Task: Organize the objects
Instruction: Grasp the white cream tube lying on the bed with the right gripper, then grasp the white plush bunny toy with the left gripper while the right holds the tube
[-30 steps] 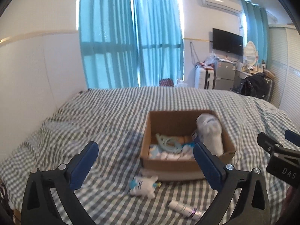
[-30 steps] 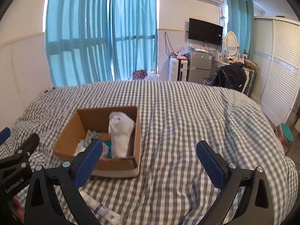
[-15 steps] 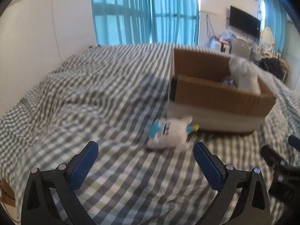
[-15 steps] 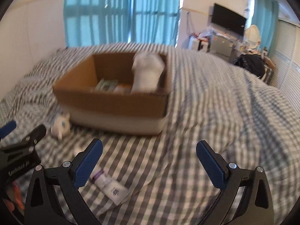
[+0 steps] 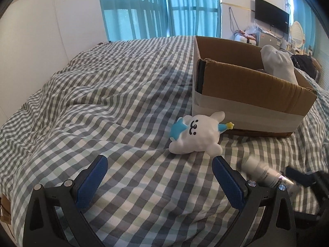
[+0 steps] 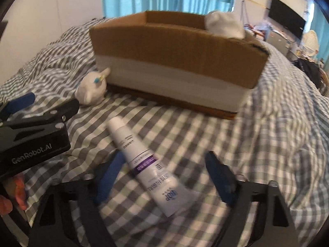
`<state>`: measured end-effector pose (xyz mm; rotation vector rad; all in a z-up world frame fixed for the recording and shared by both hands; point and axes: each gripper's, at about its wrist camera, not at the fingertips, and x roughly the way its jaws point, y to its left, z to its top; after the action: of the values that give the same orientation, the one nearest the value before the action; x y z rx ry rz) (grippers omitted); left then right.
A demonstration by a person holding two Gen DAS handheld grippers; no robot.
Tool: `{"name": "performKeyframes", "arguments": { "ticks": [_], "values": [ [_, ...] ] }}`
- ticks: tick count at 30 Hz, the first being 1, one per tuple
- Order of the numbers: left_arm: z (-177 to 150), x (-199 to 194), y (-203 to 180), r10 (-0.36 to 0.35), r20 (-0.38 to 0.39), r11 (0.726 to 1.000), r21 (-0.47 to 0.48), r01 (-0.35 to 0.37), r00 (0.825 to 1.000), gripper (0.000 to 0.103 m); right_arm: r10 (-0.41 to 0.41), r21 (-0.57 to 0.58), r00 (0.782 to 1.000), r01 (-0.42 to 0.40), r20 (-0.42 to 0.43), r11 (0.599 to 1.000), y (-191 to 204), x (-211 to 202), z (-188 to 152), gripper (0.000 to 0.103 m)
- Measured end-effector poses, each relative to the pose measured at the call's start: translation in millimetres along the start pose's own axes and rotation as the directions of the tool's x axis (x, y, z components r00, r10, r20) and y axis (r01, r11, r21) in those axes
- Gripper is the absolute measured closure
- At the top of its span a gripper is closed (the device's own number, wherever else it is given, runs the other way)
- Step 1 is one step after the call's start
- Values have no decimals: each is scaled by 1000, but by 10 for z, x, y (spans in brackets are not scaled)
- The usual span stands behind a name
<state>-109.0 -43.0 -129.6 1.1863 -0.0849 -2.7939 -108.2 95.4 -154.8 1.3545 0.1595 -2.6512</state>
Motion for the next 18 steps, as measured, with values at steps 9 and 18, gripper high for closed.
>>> {"name": "performKeyframes", "arguments": {
  "ticks": [9, 18],
  "values": [
    [87, 93, -174, -44, -9, 999, 23, 44, 999, 0, -20, 102, 999, 15, 47, 995, -469, -168, 25, 88],
    [322, 672, -201, -69, -63, 996, -65, 65, 996, 0, -31, 150, 997, 20, 69, 989, -851, -205, 29, 88]
  ]
}}
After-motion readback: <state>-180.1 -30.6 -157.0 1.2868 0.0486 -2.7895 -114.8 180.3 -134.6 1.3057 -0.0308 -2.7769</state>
